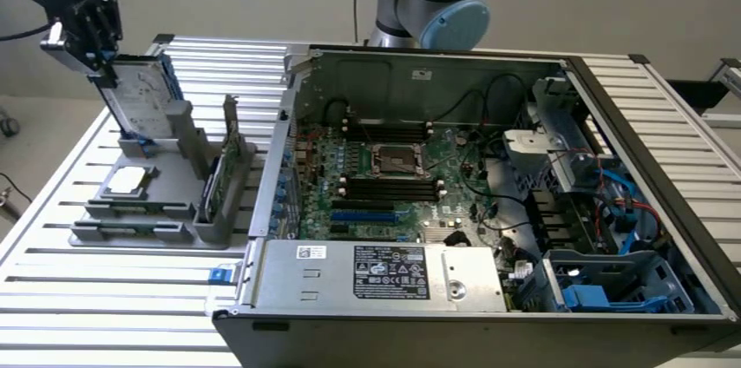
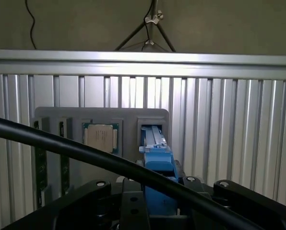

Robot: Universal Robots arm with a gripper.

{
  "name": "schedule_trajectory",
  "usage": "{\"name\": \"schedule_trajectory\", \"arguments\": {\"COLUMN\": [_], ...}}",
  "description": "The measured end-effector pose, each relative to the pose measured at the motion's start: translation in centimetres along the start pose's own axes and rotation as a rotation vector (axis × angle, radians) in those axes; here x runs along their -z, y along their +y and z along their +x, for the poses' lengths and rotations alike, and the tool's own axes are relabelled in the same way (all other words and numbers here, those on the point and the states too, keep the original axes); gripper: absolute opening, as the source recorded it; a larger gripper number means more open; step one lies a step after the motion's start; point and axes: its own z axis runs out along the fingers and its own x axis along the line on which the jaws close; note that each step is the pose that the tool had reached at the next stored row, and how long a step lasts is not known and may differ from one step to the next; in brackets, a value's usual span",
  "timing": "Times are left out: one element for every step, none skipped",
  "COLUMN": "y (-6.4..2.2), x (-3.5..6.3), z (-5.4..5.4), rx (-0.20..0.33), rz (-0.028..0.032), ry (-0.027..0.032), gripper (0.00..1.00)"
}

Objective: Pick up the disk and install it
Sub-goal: 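Pick up the disk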

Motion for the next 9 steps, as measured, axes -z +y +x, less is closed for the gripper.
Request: {"name": "schedule_trajectory", "arguments": {"y": [0.00,0.01,0.01,0.02,0.03,0.03,0.04,0.05,0.05], "x": [0.35,0.72,1.12,1.52,1.97,2.41,2.85,3.30,3.74], "z": [0.0,0.0,0.0,0.0,0.0,0.0,0.0,-0.1,-0.1], "rx": [0.000,0.000,0.000,0.000,0.000,0.000,0.000,0.000,0.000], "rz": [0.0001,0.0001,-0.0001,0.0000,0.0000,-0.0001,0.0000,0.0000,0.0000], "ry": [0.0001,0.0003,0.0006,0.0008,0.0011,0.0015,0.0018,0.0022,0.0026], "gripper": [0.33,0.33,0.33,0.33,0.33,0.33,0.33,0.33,0.33]}}
